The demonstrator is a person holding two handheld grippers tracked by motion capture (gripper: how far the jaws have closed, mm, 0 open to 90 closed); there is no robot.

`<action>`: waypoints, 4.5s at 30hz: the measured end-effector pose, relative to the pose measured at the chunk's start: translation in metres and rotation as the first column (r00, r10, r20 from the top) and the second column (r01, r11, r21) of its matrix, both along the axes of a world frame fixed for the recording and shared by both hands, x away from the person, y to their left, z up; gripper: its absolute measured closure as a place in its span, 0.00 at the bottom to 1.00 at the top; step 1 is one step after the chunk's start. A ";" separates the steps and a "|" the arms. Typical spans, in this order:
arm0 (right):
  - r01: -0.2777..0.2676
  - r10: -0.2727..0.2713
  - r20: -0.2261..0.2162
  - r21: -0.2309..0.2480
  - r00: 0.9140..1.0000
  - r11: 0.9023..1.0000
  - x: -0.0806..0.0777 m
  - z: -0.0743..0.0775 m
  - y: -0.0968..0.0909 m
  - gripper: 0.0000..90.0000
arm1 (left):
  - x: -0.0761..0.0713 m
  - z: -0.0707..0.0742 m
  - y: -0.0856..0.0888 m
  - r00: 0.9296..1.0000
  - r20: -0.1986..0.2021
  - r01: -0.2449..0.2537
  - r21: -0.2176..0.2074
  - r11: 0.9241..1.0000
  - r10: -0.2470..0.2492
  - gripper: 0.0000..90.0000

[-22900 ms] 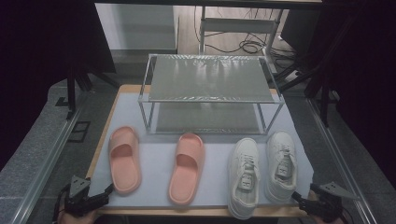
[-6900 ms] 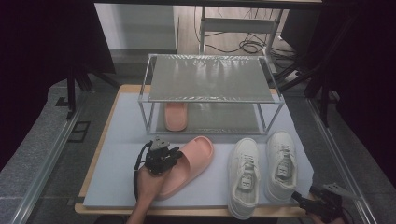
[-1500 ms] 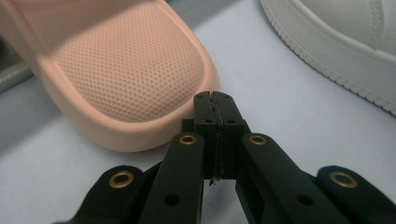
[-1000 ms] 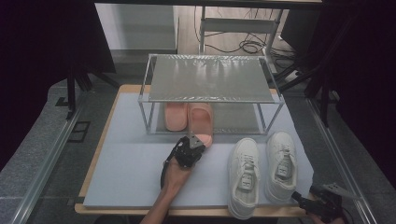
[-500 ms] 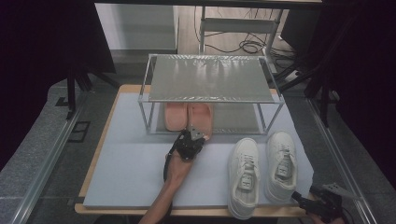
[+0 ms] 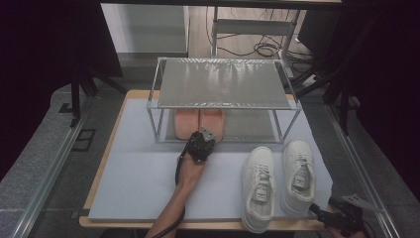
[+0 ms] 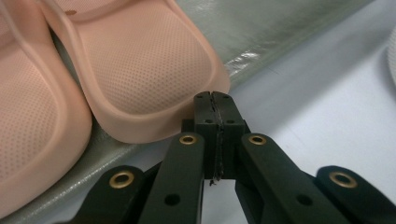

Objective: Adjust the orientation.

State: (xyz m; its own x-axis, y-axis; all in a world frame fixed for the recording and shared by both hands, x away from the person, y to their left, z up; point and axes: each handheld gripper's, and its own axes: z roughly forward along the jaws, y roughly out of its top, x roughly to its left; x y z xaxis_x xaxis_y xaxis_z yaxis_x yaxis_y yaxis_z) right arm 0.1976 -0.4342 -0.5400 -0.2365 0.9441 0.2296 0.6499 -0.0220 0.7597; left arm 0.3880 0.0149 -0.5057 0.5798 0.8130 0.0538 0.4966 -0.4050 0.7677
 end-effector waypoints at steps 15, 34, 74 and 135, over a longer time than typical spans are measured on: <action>-0.001 0.001 0.000 -0.001 1.000 1.000 0.000 0.000 0.000 0.08 | 0.020 -0.007 0.000 0.999 -0.027 -0.032 -0.029 0.999 0.031 1.00; -0.001 0.001 0.001 -0.001 1.000 1.000 0.000 0.000 0.000 0.08 | -0.001 0.010 0.003 0.999 -0.028 0.027 -0.065 0.997 -0.029 0.83; 0.003 -0.003 0.003 0.004 1.000 1.000 0.000 0.000 0.000 0.08 | -0.089 0.029 0.084 0.988 -0.095 0.109 -0.127 0.986 -0.121 0.15; -0.099 0.099 -0.007 -0.069 0.995 0.993 -0.020 0.055 -0.005 0.15 | -0.138 -0.019 0.138 0.991 -0.128 0.028 -0.013 1.000 -0.030 0.15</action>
